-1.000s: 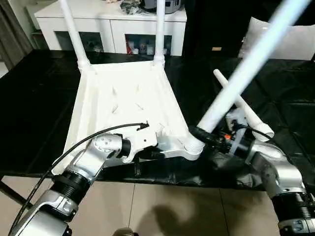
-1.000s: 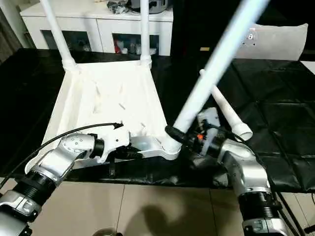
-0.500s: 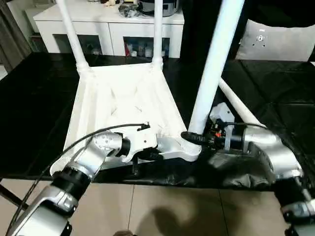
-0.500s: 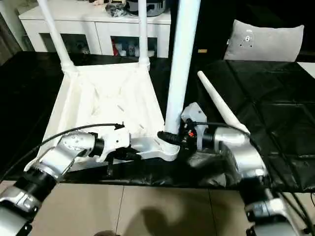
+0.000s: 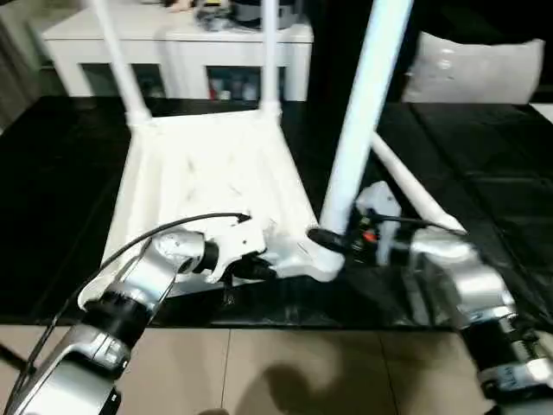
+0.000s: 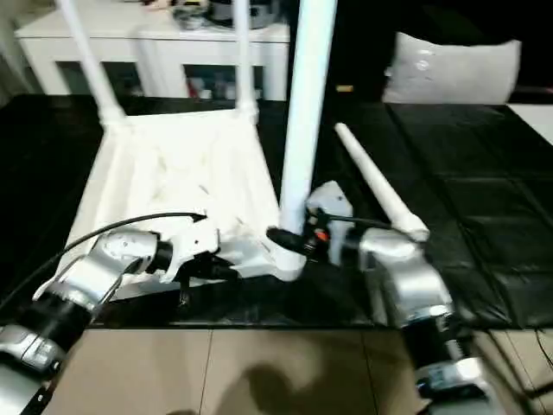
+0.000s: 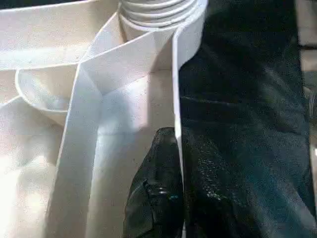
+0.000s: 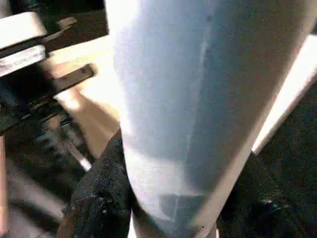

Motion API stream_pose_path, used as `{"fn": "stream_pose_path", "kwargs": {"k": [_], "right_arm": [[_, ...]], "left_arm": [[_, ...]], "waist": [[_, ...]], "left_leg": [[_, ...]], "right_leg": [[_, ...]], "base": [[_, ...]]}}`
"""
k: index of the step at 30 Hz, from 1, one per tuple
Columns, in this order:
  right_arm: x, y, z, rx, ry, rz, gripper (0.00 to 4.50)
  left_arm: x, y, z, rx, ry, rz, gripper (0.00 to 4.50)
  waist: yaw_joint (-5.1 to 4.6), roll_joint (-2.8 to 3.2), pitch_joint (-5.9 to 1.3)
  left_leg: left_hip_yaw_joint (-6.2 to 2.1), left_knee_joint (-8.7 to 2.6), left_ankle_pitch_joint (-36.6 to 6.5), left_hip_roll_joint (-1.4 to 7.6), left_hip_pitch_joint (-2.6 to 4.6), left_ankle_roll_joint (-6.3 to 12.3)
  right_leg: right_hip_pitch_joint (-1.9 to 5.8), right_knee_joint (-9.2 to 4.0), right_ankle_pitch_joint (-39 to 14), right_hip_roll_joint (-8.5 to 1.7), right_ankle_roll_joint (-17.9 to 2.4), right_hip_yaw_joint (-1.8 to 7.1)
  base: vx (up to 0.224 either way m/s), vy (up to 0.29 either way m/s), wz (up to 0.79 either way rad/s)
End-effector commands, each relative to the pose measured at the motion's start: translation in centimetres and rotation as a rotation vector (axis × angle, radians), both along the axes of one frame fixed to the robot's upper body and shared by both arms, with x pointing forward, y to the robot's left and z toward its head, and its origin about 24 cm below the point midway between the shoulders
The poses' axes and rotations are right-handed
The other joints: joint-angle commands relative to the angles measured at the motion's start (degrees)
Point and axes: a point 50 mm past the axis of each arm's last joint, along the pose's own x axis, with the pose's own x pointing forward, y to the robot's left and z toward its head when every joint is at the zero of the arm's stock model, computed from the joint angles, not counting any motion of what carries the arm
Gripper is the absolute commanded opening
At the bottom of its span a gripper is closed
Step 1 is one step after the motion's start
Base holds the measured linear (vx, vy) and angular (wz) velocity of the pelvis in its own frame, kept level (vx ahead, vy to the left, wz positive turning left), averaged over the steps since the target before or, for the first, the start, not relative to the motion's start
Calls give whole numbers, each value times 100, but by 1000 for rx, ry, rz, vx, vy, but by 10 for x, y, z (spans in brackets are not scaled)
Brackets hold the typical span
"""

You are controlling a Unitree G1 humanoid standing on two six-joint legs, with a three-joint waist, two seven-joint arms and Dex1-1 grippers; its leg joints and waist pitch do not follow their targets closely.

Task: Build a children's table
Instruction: Rotate leg to tighten

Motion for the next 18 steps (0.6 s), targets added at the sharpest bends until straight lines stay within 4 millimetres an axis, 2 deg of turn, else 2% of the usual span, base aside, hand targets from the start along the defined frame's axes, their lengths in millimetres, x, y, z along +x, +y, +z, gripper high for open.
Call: {"fn": "stream_pose_path", "kwargs": {"k": [1, 2, 3, 4, 5, 6, 7, 8, 9, 11, 12, 13, 14, 17, 18], "right_arm": [[-9, -8, -52, -154, 250, -286, 186], [-7, -6, -52, -156, 252, -328, 186], [-2, 0, -52, -144, 263, -372, 186], [0, 4, -52, -135, 273, -396, 186], [3, 8, -52, -121, 278, -421, 186], [5, 11, -52, -117, 282, -434, 186], [12, 22, -52, -117, 288, -469, 186], [14, 26, -53, -111, 297, -479, 186], [14, 27, -53, -111, 297, -479, 186], [15, 33, -53, -113, 316, -500, 186], [15, 34, -53, -120, 323, -497, 186], [14, 34, -54, -130, 329, -491, 186], [14, 34, -55, -138, 331, -492, 186], [15, 36, -55, -122, 333, -483, 186], [16, 36, -55, -112, 331, -479, 242]], "left_arm": [[0, -26, 7, -83, -20, 126, 0], [0, -30, 7, -93, -19, 158, 0], [1, -39, 8, -113, -16, 203, 0], [1, -45, 9, -126, -12, 231, 0], [2, -52, 10, -139, -13, 254, 0], [2, -57, 11, -145, -19, 263, 0], [2, -74, 14, -158, -49, 258, 0], [0, -80, 16, -161, -55, 251, 0], [0, -80, 16, -161, -55, 250, 0], [-4, -86, 19, -136, -80, 229, 0], [-4, -84, 18, -121, -90, 225, 0], [-4, -81, 16, -105, -98, 227, 0], [-4, -79, 16, -95, -101, 232, 0], [-4, -75, 15, -77, -110, 236, 0], [-4, -75, 15, -75, -111, 237, 0]], "waist": [[-70, 28, -57], [-125, 11, -39], [-152, 12, -37], [-205, 0, -40], [-277, 3, -58], [-294, 11, -58], [-310, 8, -67], [-361, -58, -65], [-366, -41, -56], [-372, -42, -48], [-375, -35, -36], [-386, -57, -47], [-389, -39, -44], [-400, -36, -52], [-407, -34, -44]], "left_leg": [[-172, -489, -3138, 192, 116, -382], [-198, -480, -3243, 176, 146, -400], [-207, -470, -3299, 157, 149, -398], [-239, -484, -3326, 145, 119, -387], [-249, -508, -3377, 148, 92, -370], [-261, -511, -3381, 144, 84, -348], [-247, -530, -3349, 140, 90, -300], [-247, -542, -3290, 131, 66, -252], [-254, -551, -3269, 122, 50, -233], [-240, -532, -3338, 112, 97, -175], [-244, -537, -3378, 111, 89, -175], [-262, -552, -3395, 118, 63, -183], [-270, -569, -3464, 123, 58, -207], [-294, -597, -3601, 139, 48, -252], [-296, -607, -3596, 139, 31, -247]], "right_leg": [[-75, -687, -3554, -442, -610, 217], [-117, -740, -3855, -451, -509, 189], [-122, -765, -3992, -441, -426, 164], [-90, -778, -4021, -448, -338, 129], [-66, -779, -3843, -445, -344, 97], [-49, -792, -3774, -443, -328, 72], [-52, -809, -3620, -442, -334, 65], [-34, -827, -3472, -443, -358, 39], [-28, -823, -3470, -449, -354, 38], [-104, -871, -3645, -468, -289, 75], [-110, -878, -3686, -469, -275, 77], [-83, -871, -3680, -472, -240, 61], [-84, -870, -3609, -469, -234, 61], [-62, -852, -3350, -478, -292, 46], [-53, -853, -3293, -475, -305, 42]], "base": [[0, 0, 0], [0, 0, 0], [0, 0, 0], [0, 0, 0], [0, 0, 0], [-27, 55, -10], [-27, 55, -10], [-15, 53, -8], [0, 0, 0], [0, 0, 0], [0, 0, 0], [0, 0, 0], [0, 0, 0], [0, 0, 0], [0, 0, 0]]}}
